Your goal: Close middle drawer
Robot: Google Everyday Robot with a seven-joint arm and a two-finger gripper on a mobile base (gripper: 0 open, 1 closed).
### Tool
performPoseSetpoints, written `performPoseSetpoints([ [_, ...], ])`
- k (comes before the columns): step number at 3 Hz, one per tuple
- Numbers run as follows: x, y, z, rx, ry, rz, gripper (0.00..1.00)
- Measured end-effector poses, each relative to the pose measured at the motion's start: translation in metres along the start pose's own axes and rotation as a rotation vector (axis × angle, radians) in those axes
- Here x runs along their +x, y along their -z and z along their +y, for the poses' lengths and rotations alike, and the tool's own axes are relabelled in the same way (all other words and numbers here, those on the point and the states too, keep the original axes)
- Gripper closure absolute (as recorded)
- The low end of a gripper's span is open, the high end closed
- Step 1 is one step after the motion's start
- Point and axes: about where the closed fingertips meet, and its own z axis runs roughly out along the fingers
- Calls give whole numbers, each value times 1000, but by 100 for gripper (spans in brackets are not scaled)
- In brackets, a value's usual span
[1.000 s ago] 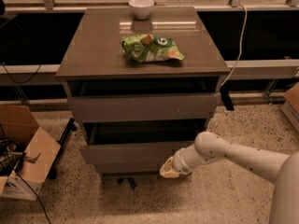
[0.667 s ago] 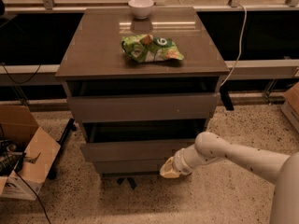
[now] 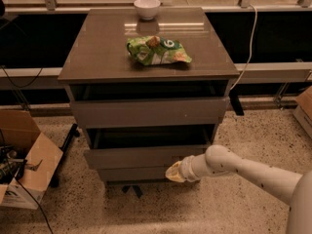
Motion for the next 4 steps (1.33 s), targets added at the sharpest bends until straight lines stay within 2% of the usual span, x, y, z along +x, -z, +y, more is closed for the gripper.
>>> performPoseSetpoints([
  [1,5,-8,-38,81,10,-73,100],
  [2,7,-1,-72,158,14,-133,100],
  [3,6,-2,-73,158,16,-134,81],
  [4,5,-4,-72,155,16,-135,58],
])
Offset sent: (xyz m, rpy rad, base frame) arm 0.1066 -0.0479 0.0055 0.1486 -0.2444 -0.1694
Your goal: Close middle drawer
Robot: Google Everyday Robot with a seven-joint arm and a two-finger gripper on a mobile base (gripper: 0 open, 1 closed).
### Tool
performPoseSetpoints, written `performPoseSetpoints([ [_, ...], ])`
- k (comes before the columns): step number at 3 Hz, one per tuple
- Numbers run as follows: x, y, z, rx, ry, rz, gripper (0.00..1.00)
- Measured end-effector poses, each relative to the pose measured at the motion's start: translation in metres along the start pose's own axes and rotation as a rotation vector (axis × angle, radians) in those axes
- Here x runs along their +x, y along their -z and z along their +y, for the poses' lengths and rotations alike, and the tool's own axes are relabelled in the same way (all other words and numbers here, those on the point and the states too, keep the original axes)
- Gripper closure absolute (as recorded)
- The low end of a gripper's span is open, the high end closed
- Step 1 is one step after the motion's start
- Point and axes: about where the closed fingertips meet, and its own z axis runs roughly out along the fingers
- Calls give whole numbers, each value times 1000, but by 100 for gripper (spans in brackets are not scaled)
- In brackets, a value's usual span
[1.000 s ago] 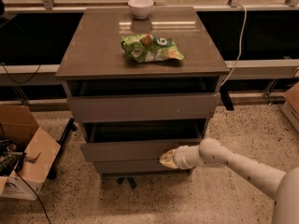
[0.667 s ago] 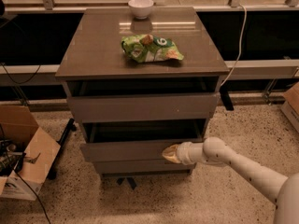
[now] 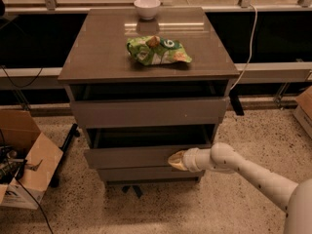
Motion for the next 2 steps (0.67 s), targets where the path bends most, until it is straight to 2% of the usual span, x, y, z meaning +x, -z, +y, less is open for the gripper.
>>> performPoseSetpoints([
  [2,-1,-4,3,-8,0,-2,12],
])
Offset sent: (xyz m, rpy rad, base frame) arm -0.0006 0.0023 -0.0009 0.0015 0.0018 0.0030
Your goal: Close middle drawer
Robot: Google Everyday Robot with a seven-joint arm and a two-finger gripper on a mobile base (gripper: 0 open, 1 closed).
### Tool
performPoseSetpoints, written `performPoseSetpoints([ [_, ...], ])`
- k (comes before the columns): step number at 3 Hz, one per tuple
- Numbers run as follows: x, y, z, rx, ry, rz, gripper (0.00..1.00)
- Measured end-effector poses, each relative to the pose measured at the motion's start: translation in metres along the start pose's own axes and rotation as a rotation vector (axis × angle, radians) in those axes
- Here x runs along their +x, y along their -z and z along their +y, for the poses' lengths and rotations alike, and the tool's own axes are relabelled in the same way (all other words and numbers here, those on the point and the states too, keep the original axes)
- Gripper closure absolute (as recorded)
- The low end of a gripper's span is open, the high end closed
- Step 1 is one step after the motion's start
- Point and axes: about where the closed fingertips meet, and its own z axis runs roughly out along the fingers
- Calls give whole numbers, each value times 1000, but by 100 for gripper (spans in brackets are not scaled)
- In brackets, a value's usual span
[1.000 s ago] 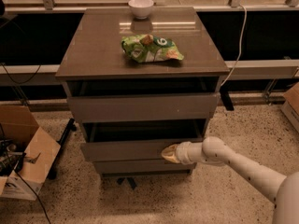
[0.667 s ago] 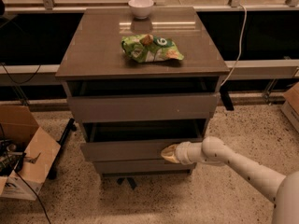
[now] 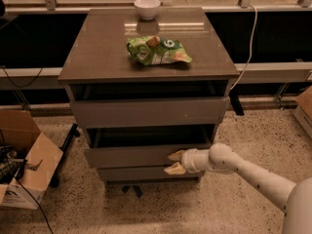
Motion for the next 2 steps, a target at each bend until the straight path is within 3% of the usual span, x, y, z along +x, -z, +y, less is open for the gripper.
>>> performPoseSetpoints([
  [1,-1,-2,1,-3,0,-1,0],
  [2,-1,-2,1,-3,0,-1,0],
])
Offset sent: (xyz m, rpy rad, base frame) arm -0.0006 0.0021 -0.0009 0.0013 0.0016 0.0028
